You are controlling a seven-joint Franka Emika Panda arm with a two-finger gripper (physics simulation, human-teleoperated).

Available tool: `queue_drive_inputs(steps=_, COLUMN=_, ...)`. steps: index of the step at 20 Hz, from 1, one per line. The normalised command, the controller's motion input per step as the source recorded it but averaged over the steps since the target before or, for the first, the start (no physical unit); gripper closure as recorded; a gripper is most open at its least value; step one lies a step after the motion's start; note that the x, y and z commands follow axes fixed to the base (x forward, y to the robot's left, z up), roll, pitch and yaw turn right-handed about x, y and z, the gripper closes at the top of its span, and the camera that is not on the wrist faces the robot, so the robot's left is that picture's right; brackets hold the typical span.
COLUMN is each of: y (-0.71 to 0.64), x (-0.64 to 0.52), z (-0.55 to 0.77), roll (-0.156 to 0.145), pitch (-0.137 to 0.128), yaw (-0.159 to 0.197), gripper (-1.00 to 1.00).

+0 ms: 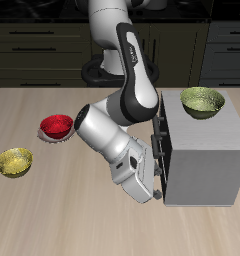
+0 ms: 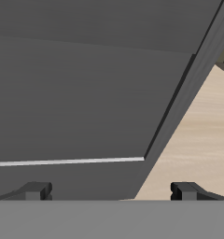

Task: Place the red bowl on the plate and close the bottom drawer of the white cabinet

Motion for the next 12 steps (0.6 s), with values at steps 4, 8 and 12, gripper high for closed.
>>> queue_drive_inputs(steps=4, y=0.22, x=0.29, z=-0.07, roll=-0.002, pitch=-0.035, yaw=-0.015, gripper=-1.0)
queue_drive_inputs(steps=8, y=0.15, x=0.21, z=0.2, roll=-0.011, pitch=-0.068, yaw=-0.01, gripper=-1.0)
queue_drive_inputs(steps=12, y=0.03, x=0.02, z=0.11, roll=-0.003, pitch=-0.009, yaw=-0.018, gripper=-1.0)
